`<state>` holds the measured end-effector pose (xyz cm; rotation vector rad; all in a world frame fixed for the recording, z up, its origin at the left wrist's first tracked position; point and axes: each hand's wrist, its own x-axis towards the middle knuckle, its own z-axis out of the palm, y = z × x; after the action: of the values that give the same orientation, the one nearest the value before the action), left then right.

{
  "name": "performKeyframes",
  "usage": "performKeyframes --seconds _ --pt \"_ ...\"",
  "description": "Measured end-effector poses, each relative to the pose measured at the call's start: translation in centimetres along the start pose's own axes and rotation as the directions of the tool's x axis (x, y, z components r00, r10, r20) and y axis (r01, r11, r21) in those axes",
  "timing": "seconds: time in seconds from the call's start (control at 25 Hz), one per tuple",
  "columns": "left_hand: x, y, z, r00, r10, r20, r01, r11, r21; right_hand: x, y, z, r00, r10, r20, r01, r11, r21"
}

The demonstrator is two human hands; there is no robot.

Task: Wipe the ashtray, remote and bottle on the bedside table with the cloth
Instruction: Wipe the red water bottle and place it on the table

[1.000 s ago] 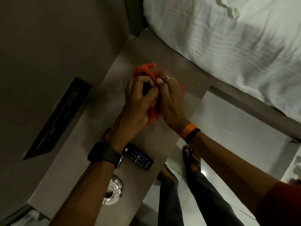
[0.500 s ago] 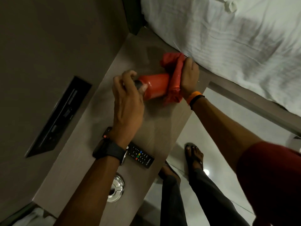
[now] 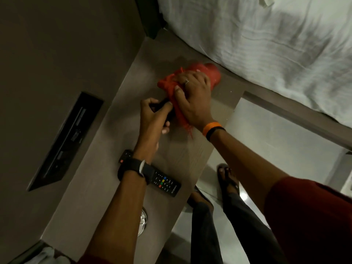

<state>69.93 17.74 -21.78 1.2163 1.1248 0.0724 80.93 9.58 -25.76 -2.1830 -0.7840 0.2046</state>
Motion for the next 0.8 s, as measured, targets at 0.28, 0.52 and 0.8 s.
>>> performKeyframes --seconds 0.28,0.52,0.8 --pt "-1.0 1.1 1.1 0.847 0.529 0.055 -0.510 0.779 0.365 3.8 -1.6 -2.9 0.944 0.319 0.089 -0.330 0.892 0.307" --pt "-1.3 2.5 0.9 0.749 0.651 0.122 -0.492 0.424 0.761 -0.1 -1.3 -2.6 0.978 0.203 0.048 -0.199 0.846 0.494" --pt "-0.2 4.4 0.3 0.770 0.636 -0.053 -0.379 0.523 0.764 1.2 4.9 -0.5 0.844 0.531 0.081 -0.515 0.756 0.405"
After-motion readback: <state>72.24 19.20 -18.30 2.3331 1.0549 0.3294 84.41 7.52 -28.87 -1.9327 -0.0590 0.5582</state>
